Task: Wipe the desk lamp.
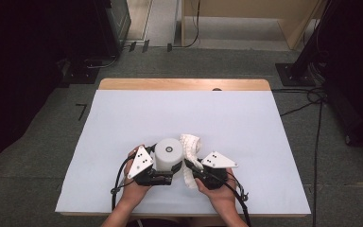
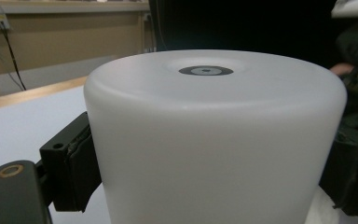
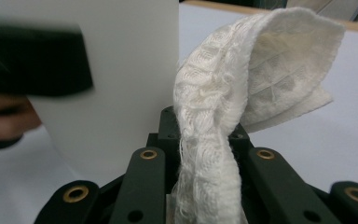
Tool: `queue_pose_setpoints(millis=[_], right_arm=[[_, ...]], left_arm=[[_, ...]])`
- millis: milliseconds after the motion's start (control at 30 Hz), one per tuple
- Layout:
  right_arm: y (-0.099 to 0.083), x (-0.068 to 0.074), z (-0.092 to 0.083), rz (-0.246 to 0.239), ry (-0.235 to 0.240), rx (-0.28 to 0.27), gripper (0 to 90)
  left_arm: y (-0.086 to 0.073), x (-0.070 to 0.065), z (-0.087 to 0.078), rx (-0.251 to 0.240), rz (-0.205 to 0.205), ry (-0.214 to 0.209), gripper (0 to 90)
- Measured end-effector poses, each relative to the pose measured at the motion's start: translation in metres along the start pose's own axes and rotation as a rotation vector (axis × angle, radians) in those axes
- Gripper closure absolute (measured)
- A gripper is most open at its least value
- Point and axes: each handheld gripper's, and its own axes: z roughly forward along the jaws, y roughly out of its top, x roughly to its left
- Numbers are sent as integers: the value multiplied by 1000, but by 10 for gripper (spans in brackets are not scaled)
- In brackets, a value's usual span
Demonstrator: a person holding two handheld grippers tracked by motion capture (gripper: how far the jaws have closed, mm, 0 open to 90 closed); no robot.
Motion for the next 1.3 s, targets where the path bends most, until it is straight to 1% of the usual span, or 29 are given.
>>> queue_pose_setpoints(millis=[100, 167, 200, 267, 333, 400, 500, 600, 633, 700, 767, 833, 900, 933, 967, 1033, 1100, 1133, 1200, 1267, 1300], right_arm=[[-1, 2, 2, -3, 2, 10, 757], [2, 3, 0, -5, -1, 1, 757], [4, 3, -2, -3, 1, -12, 757], [8, 3, -7, 1, 0, -36, 757], [11, 2, -10, -5, 0, -50, 757], [12, 0, -12, -2, -1, -58, 757], [11, -5, -13, 8, -15, -56, 757], [10, -9, -14, 17, -23, -53, 757], [9, -9, -14, 18, -24, -52, 757], [9, -10, -13, 16, -25, -51, 757], [8, -11, -12, 21, -25, -48, 757], [7, -12, -12, 25, -24, -44, 757], [7, -12, -12, 22, -24, -43, 757], [7, -11, -12, 23, -24, -43, 757], [7, -11, -12, 23, -23, -44, 757], [7, -11, -12, 25, -22, -45, 757], [6, -11, -12, 25, -20, -41, 757], [6, -11, -11, 22, -21, -39, 757], [6, -11, -10, 21, -22, -35, 757], [6, -10, -10, 20, -23, -37, 757], [6, -10, -10, 22, -23, -38, 757]], left_arm=[[-1, 2, -1, 0, 0, -3, 90], [-4, 3, 1, 10, -2, 3, 90], [-5, 3, 2, 15, -2, 4, 91], [-8, 4, 5, 27, 8, 12, 90], [-11, 5, 7, 35, 29, 27, 90], [-16, 6, 9, 42, 49, 49, 90], [-23, 9, 12, 60, 66, 79, 90], [-29, 10, 15, 83, 87, 91, 89], [-31, 10, 14, 72, 86, 87, 89], [-31, 10, 13, 70, 85, 86, 89], [-33, 10, 12, 66, 76, 94, 88], [-34, 9, 9, 62, 52, 122, 79], [-33, 8, 9, 72, 28, 135, 16], [-33, 6, 9, 83, 24, 153, 0], [-33, 4, 10, 87, 19, 182, 0], [-33, 0, 12, 95, 22, 216, 0], [-34, -3, 14, 118, 34, 238, 0], [-35, -4, 16, 129, 34, 247, 3], [-36, -4, 17, 134, 39, 253, 48], [-35, -6, 17, 127, 42, 257, 79], [-35, -5, 16, 129, 42, 256, 79]])
